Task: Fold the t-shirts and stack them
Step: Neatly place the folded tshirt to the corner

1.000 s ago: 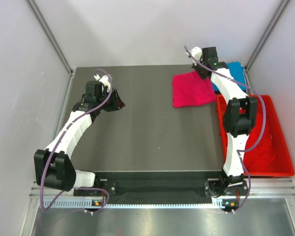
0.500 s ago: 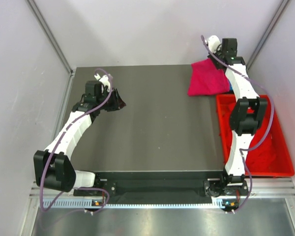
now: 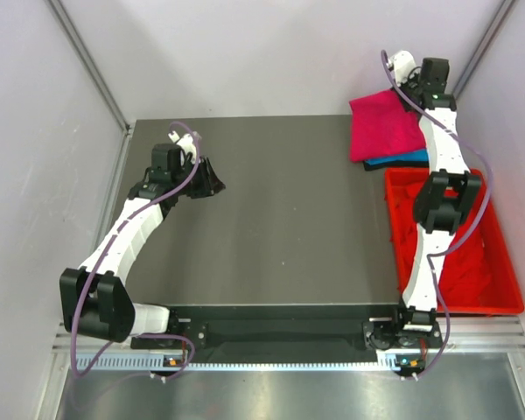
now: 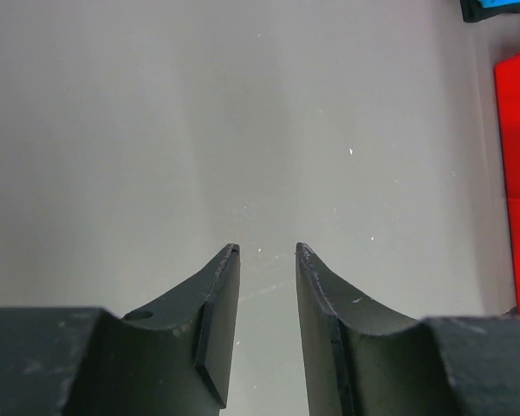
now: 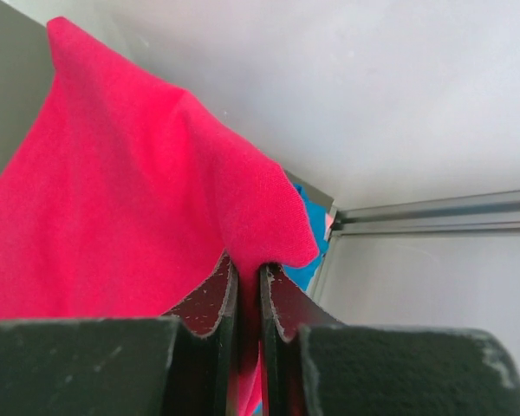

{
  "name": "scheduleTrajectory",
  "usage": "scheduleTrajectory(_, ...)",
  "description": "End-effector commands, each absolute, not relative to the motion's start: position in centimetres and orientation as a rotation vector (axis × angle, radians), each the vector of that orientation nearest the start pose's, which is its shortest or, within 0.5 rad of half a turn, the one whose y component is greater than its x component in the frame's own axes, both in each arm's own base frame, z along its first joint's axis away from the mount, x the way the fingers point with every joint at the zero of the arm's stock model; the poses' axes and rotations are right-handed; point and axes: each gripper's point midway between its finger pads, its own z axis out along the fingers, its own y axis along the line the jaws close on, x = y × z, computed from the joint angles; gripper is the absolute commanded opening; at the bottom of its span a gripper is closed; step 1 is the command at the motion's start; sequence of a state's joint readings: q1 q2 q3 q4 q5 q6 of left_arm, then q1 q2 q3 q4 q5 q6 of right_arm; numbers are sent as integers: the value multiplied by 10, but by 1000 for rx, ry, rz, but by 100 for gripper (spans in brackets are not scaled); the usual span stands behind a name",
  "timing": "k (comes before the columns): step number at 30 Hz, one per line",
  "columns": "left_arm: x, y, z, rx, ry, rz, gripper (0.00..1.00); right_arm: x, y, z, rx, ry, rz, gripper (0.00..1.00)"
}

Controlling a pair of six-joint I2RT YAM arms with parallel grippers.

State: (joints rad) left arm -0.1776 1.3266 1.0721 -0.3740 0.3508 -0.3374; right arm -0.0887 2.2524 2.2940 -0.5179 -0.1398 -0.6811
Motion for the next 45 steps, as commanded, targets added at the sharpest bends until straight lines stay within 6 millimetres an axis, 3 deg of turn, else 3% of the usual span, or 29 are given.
scheduleTrajectory(1,359,-140,209,44,2183,-690,38,648,-67,273,-699,1828,-336,0)
scheduleTrajectory(6,359,-141,209,47,2185,-699,38,663,-85,256,-649,1810,-285,0)
scheduleTrajectory(7,360,-141,207,44,2191,-698,38,667,-87,245,-647,1815,-265,0)
scheduleTrajectory(9,360,-140,205,43,2197,-695,38,671,-91,244,-637,1803,-263,0)
scheduleTrajectory(12,361,-140,204,37,2200,-705,38,670,-87,233,-642,1826,-215,0)
scheduleTrajectory(14,362,-141,206,34,2197,-719,38,664,-79,243,-654,1809,-182,0)
scheduleTrajectory(15,362,-141,207,34,2196,-732,38,659,-75,233,-659,1831,-164,0)
scheduleTrajectory(16,362,-140,208,31,2193,-732,38,655,-76,251,-653,1800,-186,0)
scheduleTrajectory(22,359,-139,209,34,2181,-728,38,633,-80,279,-627,1836,-204,0)
scheduleTrajectory(26,360,-141,213,35,2174,-741,38,618,-61,291,-641,1825,-175,0)
scheduleTrajectory(29,358,-140,213,38,2169,-734,38,616,-62,290,-631,1865,-160,0)
scheduleTrajectory(34,358,-140,215,36,2162,-732,38,611,-61,310,-630,1833,-169,0)
scheduleTrajectory(45,360,-139,209,31,2180,-730,38,630,-98,294,-577,1826,-167,0)
